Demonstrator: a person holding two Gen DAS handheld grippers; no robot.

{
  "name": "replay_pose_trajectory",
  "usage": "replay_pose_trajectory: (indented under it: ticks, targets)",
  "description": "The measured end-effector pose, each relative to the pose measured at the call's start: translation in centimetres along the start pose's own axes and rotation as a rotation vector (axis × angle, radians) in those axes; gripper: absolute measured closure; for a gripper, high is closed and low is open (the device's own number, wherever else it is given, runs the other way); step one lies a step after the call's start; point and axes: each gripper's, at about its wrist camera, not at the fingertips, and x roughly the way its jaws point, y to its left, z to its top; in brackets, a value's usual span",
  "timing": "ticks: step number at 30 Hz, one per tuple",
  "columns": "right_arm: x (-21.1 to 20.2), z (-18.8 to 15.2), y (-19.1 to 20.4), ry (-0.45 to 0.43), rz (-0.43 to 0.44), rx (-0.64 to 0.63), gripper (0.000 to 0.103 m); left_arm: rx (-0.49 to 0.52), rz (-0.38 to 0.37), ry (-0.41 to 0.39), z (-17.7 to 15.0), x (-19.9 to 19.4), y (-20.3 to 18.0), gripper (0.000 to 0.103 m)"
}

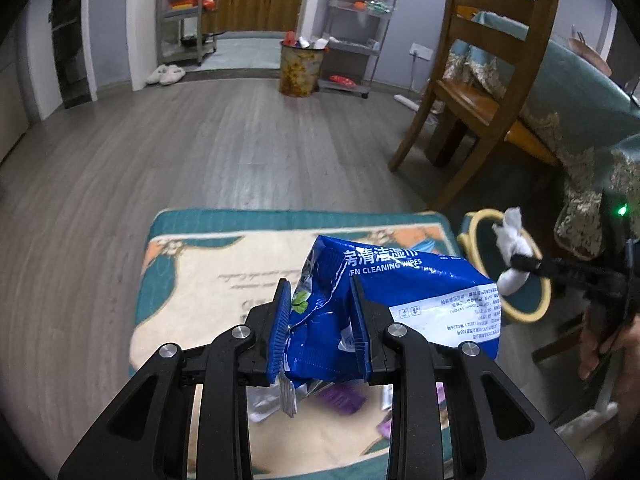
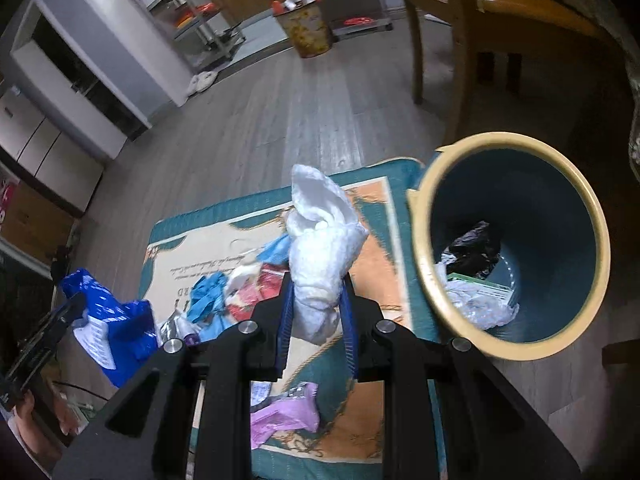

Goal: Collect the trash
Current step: 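Lower the white tissue into the bin with the right tool, then drop the blue wipes packet into the bin with the left tool while the right tool releases the tissue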

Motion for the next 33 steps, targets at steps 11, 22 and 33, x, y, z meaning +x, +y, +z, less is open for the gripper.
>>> replay_pose_trajectory:
  ticks: [11,22,33]
  targets:
    - [-4.5,2.1,-10.3,-0.108,-0.080,0.137,0.082,0.108,-0.062,0.023,0.8,3.5,-8.4,0.072]
    - [-3.7,2.2,-17.5,-0.095,-0.181,0.240,0.082,0.162,-0.103,0.079,2.6,9.9,-18.0,0.072]
    - [-2.8,1.8,-19.2,-0.065,-0.219,0.230,0.082,0.229,-0.024,0.072,4.7,14.6,-23.6,0.072]
